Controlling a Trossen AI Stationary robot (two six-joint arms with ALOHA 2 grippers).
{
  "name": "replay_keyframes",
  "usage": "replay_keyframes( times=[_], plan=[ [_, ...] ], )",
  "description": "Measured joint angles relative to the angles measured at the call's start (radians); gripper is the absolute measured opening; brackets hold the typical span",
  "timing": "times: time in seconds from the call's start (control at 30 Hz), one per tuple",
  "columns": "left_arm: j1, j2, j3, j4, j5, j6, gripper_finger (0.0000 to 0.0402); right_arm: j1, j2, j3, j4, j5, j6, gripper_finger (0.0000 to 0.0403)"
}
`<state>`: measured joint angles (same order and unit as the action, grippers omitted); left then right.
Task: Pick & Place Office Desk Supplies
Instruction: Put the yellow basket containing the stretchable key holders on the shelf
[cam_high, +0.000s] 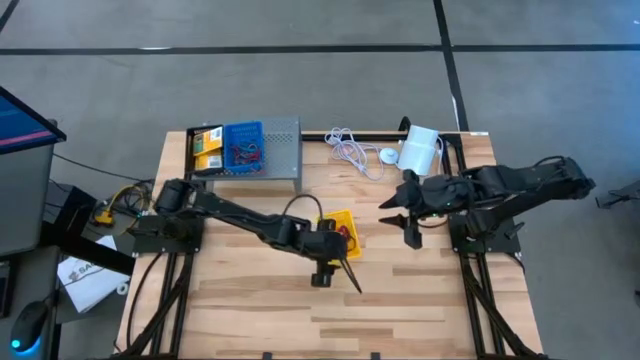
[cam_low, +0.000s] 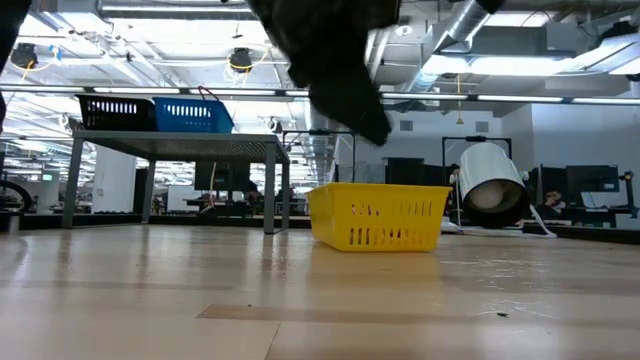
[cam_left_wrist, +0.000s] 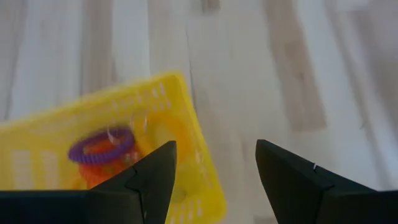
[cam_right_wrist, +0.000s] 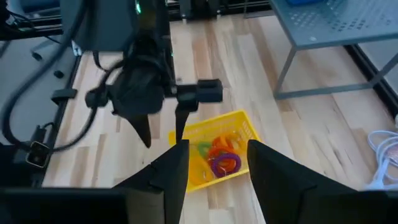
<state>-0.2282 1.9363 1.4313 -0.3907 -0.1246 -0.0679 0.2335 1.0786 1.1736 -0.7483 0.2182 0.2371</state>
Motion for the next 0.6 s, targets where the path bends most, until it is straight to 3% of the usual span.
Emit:
replay_keyframes(
  times=[0.27,0.6],
  plan=[
    [-0.005,0.134,0.130,-0.140,-0.028,0.002,0.0214,0.056,0.036,-0.001,-0.040,0.020,0.002,0.0150],
    [0.000,0.202,0.153,-0.232,-0.033,-0.016,0.0214,0.075,0.060,-0.001,-0.044,0.020,0.001,0.0143]
  ],
)
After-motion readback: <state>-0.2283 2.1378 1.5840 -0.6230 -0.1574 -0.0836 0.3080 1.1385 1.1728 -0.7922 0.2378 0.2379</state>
